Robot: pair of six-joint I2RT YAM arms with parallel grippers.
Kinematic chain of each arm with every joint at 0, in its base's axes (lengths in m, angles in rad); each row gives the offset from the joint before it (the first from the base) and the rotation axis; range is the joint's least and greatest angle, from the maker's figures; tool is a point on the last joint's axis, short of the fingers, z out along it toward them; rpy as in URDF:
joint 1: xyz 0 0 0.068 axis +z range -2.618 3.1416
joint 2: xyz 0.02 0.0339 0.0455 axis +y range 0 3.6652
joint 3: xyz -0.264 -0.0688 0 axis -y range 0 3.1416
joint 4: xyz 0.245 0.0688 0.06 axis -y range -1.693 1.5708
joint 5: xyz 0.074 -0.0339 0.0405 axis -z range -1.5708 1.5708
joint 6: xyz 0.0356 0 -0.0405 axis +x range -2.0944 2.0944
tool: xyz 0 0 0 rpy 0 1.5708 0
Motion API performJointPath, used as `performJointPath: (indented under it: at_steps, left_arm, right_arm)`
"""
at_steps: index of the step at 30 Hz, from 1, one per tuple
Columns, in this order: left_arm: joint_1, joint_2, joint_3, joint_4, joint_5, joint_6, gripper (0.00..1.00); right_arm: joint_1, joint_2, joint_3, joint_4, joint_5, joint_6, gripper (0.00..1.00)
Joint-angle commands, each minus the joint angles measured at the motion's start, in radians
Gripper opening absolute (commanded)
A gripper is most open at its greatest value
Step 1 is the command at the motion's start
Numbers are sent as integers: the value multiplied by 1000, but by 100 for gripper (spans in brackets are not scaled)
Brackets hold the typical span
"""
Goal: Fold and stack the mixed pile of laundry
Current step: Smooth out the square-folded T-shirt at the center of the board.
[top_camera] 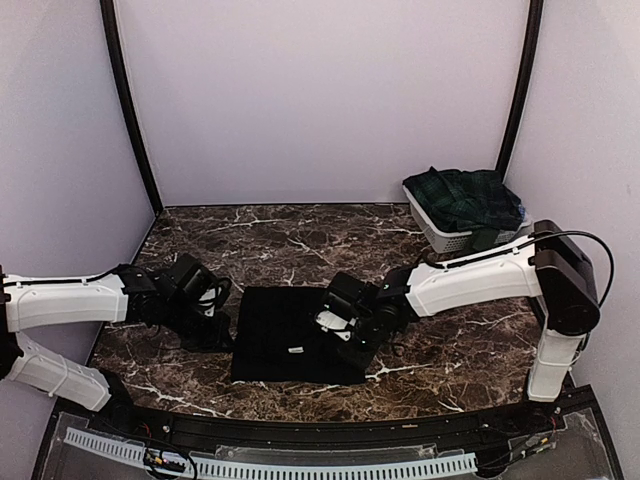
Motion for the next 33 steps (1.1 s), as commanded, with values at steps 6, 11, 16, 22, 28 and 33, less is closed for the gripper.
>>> performJointPath:
  at_steps: [6,11,16,22,28,33]
  left_arm:
    - [-4,1,-9,5,8,-3,0]
    - [-5,0,-12,12,18,-10,0]
    - [-5,-35,2,-10,42,-16,0]
    - [-5,-96,20,-84,66,-29,0]
    - [-6,-96,-55,-81,122,-74,0]
    - [-25,-50,-121,-40,128,-92,0]
  right_arm:
    - [18,1,-2,-5,-41,-34,38]
    - [20,14,6,-21,-23,-38,21]
    - [20,-83,29,-60,-7,-34,0]
    - [16,-193,4,-74,-19,-14,0]
    - [17,-133,-56,-66,-60,-6,0]
    - [17,-60,-83,-33,-71,-8,0]
